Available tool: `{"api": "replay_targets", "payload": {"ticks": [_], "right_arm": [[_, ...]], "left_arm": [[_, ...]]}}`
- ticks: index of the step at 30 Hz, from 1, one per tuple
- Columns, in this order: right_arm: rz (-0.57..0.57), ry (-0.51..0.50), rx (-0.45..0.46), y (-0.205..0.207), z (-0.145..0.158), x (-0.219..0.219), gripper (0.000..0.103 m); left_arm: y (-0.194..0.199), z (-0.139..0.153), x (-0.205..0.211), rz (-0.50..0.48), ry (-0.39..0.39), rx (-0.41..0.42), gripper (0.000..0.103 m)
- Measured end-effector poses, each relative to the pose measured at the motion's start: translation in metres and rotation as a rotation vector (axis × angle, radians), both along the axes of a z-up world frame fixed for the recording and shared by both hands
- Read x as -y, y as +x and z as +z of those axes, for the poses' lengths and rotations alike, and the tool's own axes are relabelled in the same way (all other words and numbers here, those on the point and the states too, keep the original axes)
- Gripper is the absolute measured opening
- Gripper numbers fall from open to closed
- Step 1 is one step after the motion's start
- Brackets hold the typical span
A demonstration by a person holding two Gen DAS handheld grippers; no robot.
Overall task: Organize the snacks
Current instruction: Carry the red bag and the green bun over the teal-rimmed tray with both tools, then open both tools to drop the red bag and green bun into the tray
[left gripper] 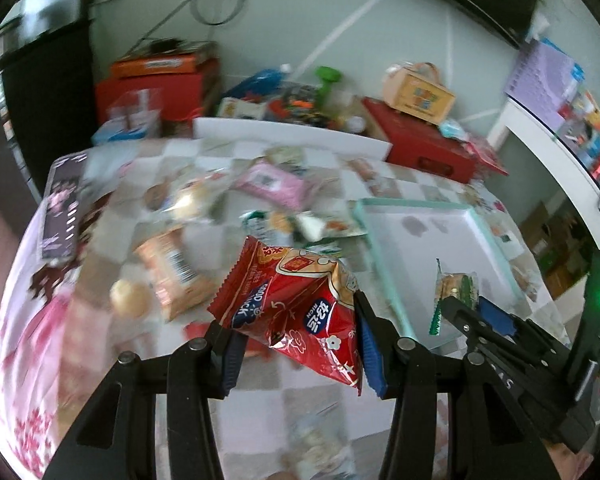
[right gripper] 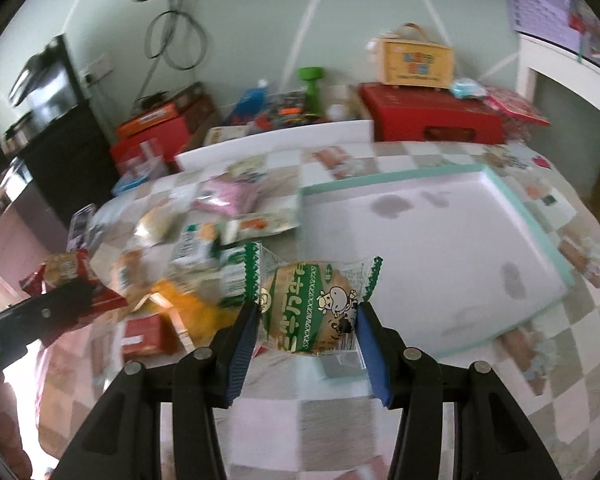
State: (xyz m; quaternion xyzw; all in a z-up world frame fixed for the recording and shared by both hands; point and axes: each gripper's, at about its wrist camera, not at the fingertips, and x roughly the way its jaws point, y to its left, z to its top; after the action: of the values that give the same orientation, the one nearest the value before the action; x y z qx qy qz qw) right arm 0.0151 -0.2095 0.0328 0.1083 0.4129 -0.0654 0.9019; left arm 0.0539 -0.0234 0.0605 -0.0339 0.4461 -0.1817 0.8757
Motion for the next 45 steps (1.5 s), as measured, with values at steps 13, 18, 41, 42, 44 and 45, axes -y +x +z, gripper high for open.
{"api": "replay_targets", "payload": {"ticks": [13, 18, 41, 42, 44, 45], "right_arm": [[-0.184, -0.015, -0.039, 0.004, -0.013, 0.099, 0.052], [-0.225, -0.025, -0.073, 0.009, -0.028, 0.13, 0.052], [-0.269, -0.064, -0.137, 0.034, -0.058, 0.195, 0.055], [-0.268, -0.068, -0.137, 0.034, -0.057, 0.194, 0.054], [-0.266, -0.074, -0.132, 0.033, -0.054, 0.191, 0.054], [-0.264, -0.072, -0.128, 0.033, -0.052, 0.19, 0.054]], "left_arm": [[0.025, -0.017, 0.102, -0.176, 0.008, -0.013, 0.051], [0.034, -0.038, 0.133, -0.227, 0.022, -0.053, 0.051], [0.054, -0.076, 0.198, -0.272, 0.047, -0.086, 0.075], [0.053, -0.074, 0.196, -0.265, 0.049, -0.081, 0.075], [0.052, -0.069, 0.191, -0.255, 0.052, -0.069, 0.076], [0.052, -0.066, 0.19, -0.252, 0.053, -0.063, 0.076]]}}
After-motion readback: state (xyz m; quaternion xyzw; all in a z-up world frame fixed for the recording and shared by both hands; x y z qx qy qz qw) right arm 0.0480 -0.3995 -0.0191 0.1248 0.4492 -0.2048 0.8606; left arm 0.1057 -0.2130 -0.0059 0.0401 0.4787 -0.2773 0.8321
